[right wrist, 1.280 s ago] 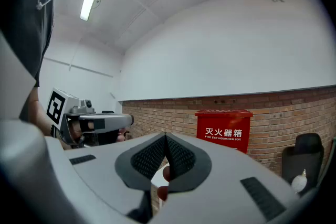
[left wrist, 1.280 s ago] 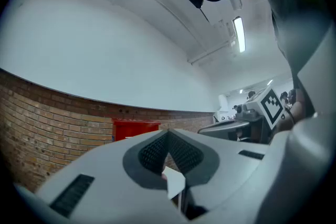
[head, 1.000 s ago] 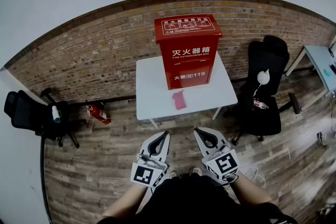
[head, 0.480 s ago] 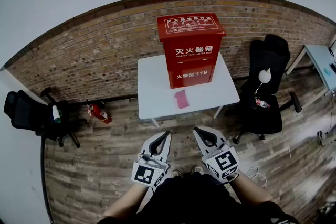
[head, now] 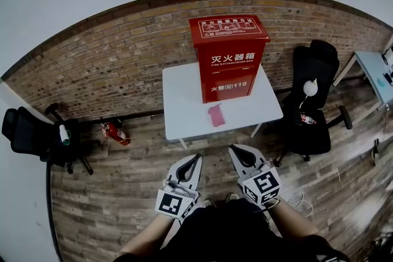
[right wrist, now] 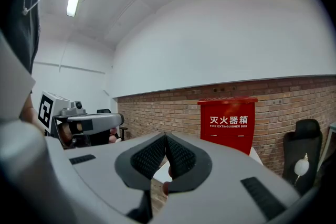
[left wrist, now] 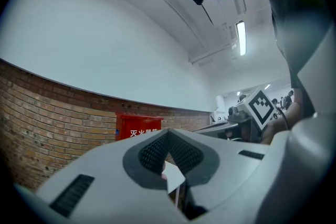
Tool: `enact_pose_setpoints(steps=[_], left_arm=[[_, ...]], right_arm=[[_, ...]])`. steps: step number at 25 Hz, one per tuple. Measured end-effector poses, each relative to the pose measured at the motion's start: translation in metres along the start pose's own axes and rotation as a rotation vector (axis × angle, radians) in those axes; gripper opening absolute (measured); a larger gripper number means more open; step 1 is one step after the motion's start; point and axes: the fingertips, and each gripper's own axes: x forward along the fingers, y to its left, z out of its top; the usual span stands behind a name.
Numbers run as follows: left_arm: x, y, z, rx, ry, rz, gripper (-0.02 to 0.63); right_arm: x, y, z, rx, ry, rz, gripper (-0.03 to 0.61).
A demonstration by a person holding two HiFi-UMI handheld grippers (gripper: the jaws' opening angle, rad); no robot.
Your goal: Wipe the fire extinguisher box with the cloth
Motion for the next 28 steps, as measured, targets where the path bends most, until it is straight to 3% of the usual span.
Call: enact_pose_setpoints(steps=[12, 28], left_arm=[[0.007, 0.032, -0.017, -0.031, 0.027, 0.004, 0.028], [0.096, 0.089, -0.038, -0.029, 0.121, 0.12, 0.028]], right_arm=[[0.032, -0.023, -0.026, 0.132, 0.06, -0.031, 0.02], [0.126, -0.127, -0.082, 0.223, 0.18, 0.024, 0.021]])
